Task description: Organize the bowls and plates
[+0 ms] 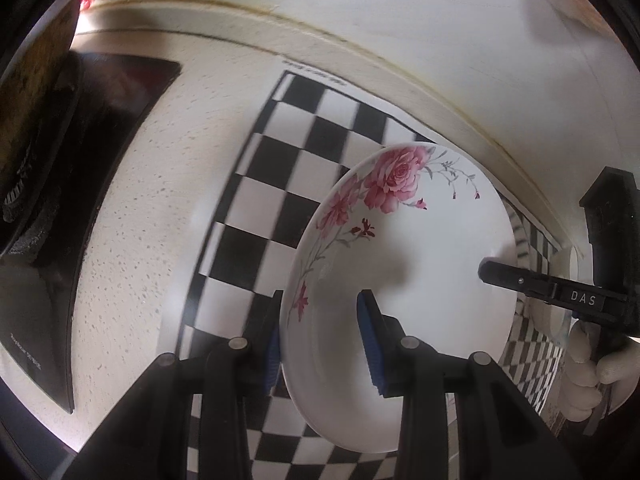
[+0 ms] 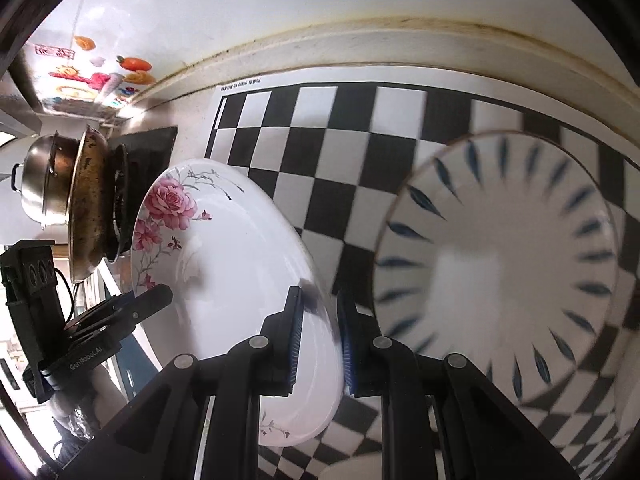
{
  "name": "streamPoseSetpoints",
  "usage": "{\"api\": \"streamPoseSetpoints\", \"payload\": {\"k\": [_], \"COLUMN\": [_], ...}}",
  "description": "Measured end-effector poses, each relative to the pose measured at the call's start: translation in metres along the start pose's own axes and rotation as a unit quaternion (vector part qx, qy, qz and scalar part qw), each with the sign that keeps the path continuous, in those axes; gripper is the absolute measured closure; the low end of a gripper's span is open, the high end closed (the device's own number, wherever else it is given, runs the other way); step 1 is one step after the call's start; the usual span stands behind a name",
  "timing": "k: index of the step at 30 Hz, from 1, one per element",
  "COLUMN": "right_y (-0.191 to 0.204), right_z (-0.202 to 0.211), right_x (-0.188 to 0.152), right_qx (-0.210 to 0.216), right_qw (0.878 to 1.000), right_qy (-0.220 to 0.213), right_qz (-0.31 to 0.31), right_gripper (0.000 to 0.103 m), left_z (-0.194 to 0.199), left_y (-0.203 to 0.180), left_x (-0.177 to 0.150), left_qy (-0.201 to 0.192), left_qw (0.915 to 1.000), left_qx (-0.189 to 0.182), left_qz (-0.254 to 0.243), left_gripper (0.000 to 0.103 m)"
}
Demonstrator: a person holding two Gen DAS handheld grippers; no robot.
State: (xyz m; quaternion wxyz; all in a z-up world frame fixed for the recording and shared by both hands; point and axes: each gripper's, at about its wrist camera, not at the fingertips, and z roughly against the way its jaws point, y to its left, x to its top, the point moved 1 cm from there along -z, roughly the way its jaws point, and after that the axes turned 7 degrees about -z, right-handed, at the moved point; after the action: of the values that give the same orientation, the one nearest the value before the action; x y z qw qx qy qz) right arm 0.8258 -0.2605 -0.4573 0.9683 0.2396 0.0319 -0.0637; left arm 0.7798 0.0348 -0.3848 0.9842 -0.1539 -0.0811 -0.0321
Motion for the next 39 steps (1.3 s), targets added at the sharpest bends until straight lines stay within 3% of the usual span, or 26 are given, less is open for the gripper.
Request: {"api": "streamPoseSetpoints", "payload": {"k": [17, 29, 39], "right_y": [-0.112, -0.178, -0.203], "right_z": [0.094, 0.081, 0.059], "right_x": [-0.127, -0.204, -0.235], "right_qx": [0.008, 0.007, -0.006], "right_qw": [0.994, 0.990, 0.990], "right_qy": [-0.062, -0.047, -0.024], "right_qz": [-0.085, -0.131, -0.139], "right_gripper": [0.083, 0.083, 0.083], "left_z": [0.001, -0.042, -0.071], "left_y": [-0.129, -0.178, -0.189], "left_x": [-0.048, -0.097, -0.130], "left_qy": [0.023, 0.079, 0.123], "left_qw": [0.9928, 0.9846, 0.9780], "left_qx": [-0.024, -0.019, 0.006], "left_qz": [-0.115, -0.155, -0.169], "left_gripper": [0.071, 0.071, 0.071]}}
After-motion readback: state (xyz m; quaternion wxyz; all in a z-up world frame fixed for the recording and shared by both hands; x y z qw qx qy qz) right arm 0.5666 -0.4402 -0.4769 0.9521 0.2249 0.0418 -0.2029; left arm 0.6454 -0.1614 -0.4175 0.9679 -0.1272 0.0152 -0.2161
